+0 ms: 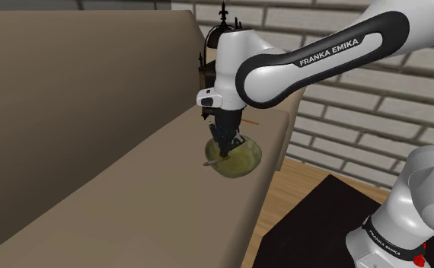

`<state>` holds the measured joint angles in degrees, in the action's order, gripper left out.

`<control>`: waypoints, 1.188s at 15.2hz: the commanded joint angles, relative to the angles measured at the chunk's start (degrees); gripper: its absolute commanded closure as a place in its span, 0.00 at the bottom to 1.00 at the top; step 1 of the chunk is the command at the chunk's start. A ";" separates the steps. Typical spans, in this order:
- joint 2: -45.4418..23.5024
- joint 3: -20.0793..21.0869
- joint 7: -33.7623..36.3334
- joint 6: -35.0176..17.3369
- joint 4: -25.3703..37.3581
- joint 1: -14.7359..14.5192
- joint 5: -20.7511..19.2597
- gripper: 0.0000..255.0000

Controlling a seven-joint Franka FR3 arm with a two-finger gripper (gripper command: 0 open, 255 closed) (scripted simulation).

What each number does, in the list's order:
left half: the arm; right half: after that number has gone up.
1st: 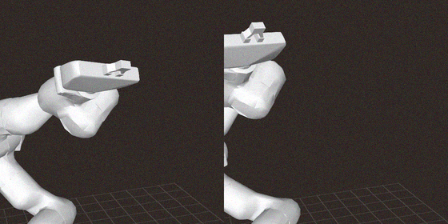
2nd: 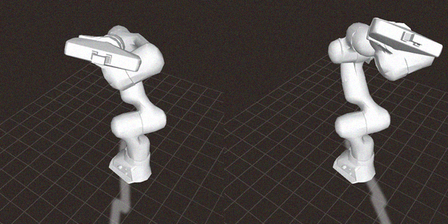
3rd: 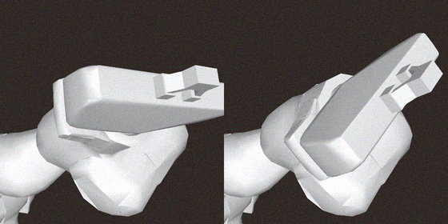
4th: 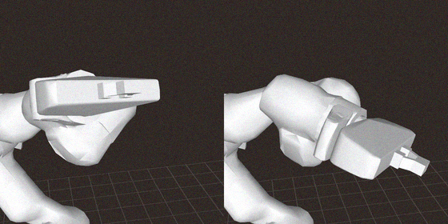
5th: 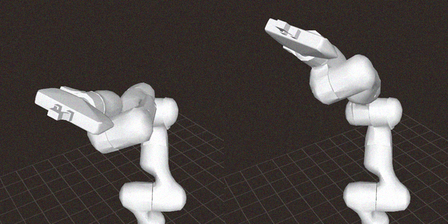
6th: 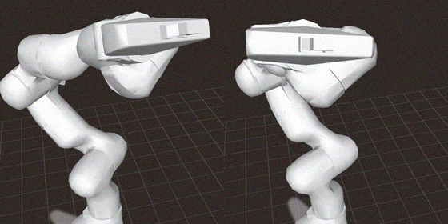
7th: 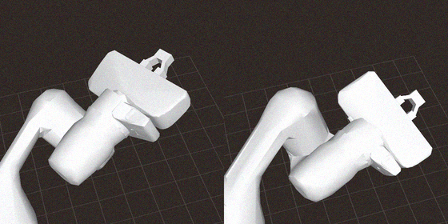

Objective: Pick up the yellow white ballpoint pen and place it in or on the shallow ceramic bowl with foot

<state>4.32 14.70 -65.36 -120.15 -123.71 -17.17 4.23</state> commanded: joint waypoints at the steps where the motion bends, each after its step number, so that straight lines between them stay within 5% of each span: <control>1: 0.01 0.00 0.00 0.00 0.01 0.00 0.00 0.00; 4: -5.04 -3.98 -12.34 9.03 5.28 2.78 7.15 0.00; 18: -6.54 -3.36 -12.46 3.26 1.08 2.34 7.50 0.00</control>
<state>-2.17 11.33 -77.83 -116.90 -122.60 -14.82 11.73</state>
